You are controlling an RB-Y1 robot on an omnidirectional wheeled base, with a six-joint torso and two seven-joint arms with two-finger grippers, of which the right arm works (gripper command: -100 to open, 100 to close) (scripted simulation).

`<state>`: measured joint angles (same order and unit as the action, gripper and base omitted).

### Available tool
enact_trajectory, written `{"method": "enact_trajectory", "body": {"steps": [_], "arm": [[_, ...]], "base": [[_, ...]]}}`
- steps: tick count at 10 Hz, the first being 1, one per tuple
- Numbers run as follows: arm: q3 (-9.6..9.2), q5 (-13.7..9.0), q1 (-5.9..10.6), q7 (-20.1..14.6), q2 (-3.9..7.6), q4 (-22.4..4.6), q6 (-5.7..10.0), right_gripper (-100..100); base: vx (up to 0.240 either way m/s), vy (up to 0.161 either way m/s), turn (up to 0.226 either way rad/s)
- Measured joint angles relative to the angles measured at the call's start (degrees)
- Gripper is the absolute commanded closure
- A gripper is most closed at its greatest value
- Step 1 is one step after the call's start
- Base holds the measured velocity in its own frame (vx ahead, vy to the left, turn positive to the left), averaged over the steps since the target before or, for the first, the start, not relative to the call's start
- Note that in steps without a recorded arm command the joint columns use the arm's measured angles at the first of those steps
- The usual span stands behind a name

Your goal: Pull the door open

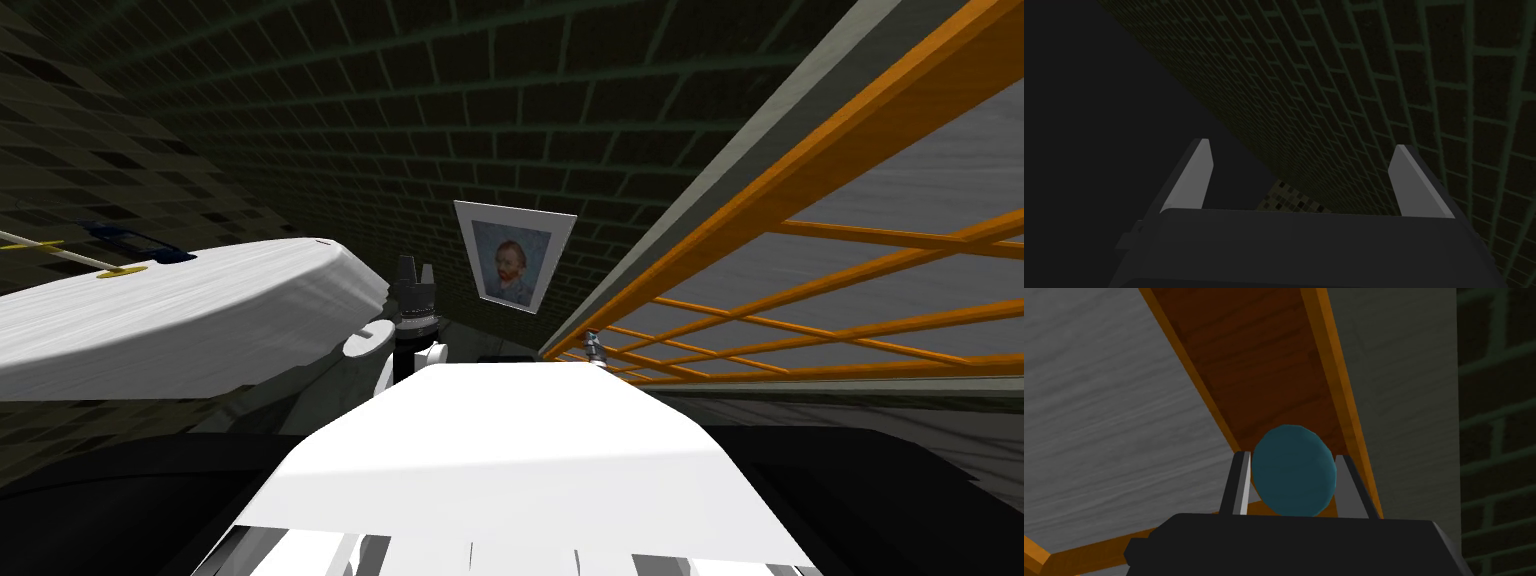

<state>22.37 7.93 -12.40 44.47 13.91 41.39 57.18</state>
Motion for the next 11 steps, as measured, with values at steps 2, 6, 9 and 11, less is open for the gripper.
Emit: {"method": "enact_trajectory", "body": {"steps": [2, 6, 9, 11], "arm": [[-0.51, -0.4, 0.38, -2.5, 0.16, -0.5, 0.17, 100], [-2.02, -1.3, 0.47, -8.1, 0.33, 0.4, -0.42, 100], [-3.21, -2.1, 1.03, -12.3, 0.53, 0.3, -0.61, 100], [-3.85, -2.5, 1.49, -14.9, 0.67, -0.3, -0.24, 100]], "base": [[-0.028, -0.002, -0.03], [-0.027, 0.0, -0.023], [-0.036, -0.007, -0.03], [-0.026, -0.002, -0.023]]}}
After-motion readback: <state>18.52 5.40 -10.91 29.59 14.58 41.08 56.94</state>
